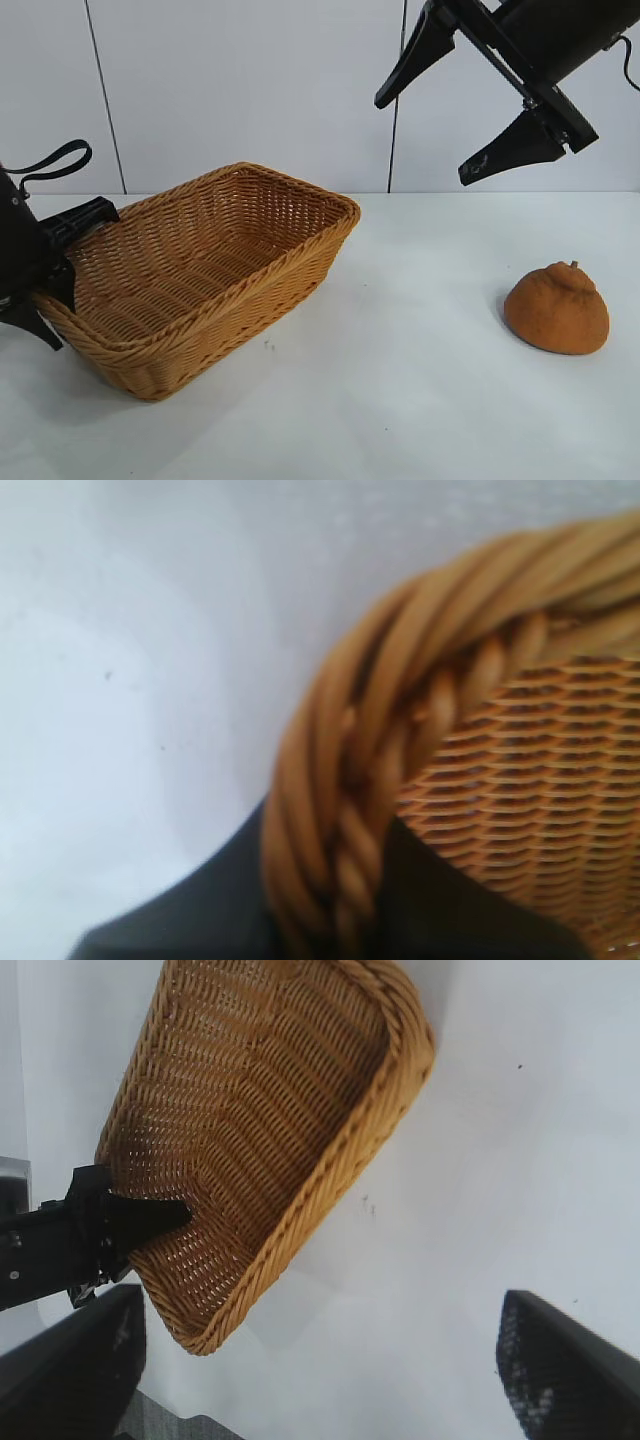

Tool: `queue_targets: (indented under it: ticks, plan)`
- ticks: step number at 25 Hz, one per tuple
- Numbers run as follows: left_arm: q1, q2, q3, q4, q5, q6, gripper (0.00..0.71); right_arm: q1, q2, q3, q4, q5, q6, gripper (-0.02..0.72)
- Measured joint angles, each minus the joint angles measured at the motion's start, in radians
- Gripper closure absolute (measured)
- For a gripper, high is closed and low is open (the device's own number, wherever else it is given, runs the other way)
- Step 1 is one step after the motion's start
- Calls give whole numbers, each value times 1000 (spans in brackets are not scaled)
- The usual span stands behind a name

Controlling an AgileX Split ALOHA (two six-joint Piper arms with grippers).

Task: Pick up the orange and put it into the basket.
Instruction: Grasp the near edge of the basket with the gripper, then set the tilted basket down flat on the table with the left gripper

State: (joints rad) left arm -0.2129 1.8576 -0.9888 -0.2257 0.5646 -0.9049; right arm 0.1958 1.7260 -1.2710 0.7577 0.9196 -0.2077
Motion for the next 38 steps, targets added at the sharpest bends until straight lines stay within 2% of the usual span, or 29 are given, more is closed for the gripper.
queue_targets:
  ticks: [10, 19, 27, 38]
  plan:
    - [0, 18, -279, -16, 177, 202, 620, 0, 0, 0, 0, 0, 0, 51]
    - [0, 176, -546, -17, 424, 534, 620, 0, 0, 0, 0, 0, 0, 51]
    - [0, 180, -576, -33, 533, 755, 622, 0, 0, 0, 0, 0, 0, 51]
    - [0, 184, -576, -68, 484, 766, 622, 0, 0, 0, 0, 0, 0, 51]
